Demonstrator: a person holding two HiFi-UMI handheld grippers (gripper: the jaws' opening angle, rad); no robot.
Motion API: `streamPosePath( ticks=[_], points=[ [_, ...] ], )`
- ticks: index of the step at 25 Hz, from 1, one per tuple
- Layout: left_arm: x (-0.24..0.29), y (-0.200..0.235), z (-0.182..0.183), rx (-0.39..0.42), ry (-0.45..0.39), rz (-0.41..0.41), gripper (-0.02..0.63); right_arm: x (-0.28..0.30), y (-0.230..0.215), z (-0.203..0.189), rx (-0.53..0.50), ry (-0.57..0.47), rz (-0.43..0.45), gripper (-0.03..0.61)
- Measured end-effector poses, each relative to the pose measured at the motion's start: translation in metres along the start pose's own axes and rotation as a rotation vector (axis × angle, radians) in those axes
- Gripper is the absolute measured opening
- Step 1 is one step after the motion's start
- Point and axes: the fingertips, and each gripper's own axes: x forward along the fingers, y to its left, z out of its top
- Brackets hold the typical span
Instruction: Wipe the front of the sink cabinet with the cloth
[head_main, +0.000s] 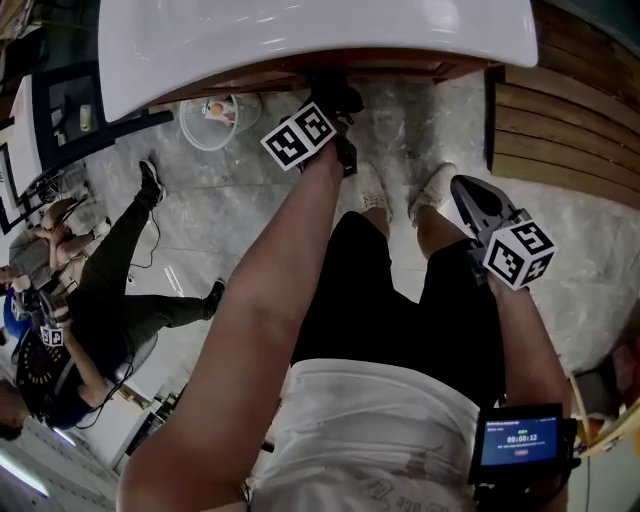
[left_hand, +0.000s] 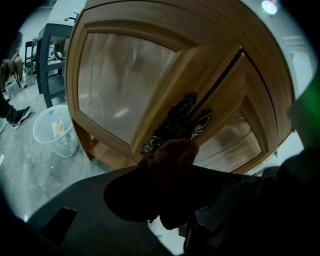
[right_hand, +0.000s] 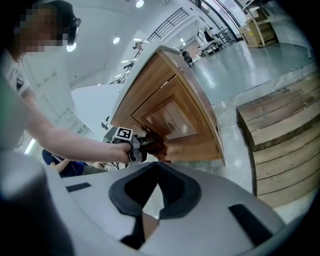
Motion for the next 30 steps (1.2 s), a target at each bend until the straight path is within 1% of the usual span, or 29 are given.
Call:
streamPosePath(
  ticks=[2,5,9,12,16,19,25,28,30],
  points=[
    [0.006,-0.008,-0.005,0.011,0.014,-0.011,0.176,-0.002,-0.002,0.002,0.001,-0.013,-0.003,0.014],
    [0.013,-0.023,-0.01,-0.002,0.015,-0.047,0.176,-0.006,-0.004,0.004,0.006,-0.032,-0.008,0.014],
    [0.02,-0.059,-0.02,0.001,0.029,-0.138,0.176,-0.01,-0.008,0.004,0.015,-0.039,-0.026,0.014],
    [0.022,-0.081,-0.02,0.011,0.032,-0.191,0.176,-0.007,-0.007,0.008,0.008,-0.041,-0.019,0.014],
    [0.023,-0.116,-0.046,0.01,0.074,-0.247,0.176,-0.012,-0.01,0.012,0.004,-0.049,-0.028,0.014],
    [0.027,-0.142,-0.056,0.01,0.088,-0.295,0.176,-0.007,-0.014,0.02,-0.002,-0.06,-0.026,0.014],
    [0.031,-0.179,-0.067,-0.042,0.091,-0.347,0.176,-0.003,-0.015,0.023,-0.014,-0.053,-0.015,0.014],
    [0.028,-0.184,-0.07,-0.094,0.085,-0.351,0.178,-0.006,-0.013,0.019,-0.015,-0.045,-0.017,0.014],
    [0.029,-0.185,-0.075,-0.111,0.092,-0.353,0.176,-0.006,-0.012,0.017,-0.012,-0.038,-0.016,0.012]
  ],
)
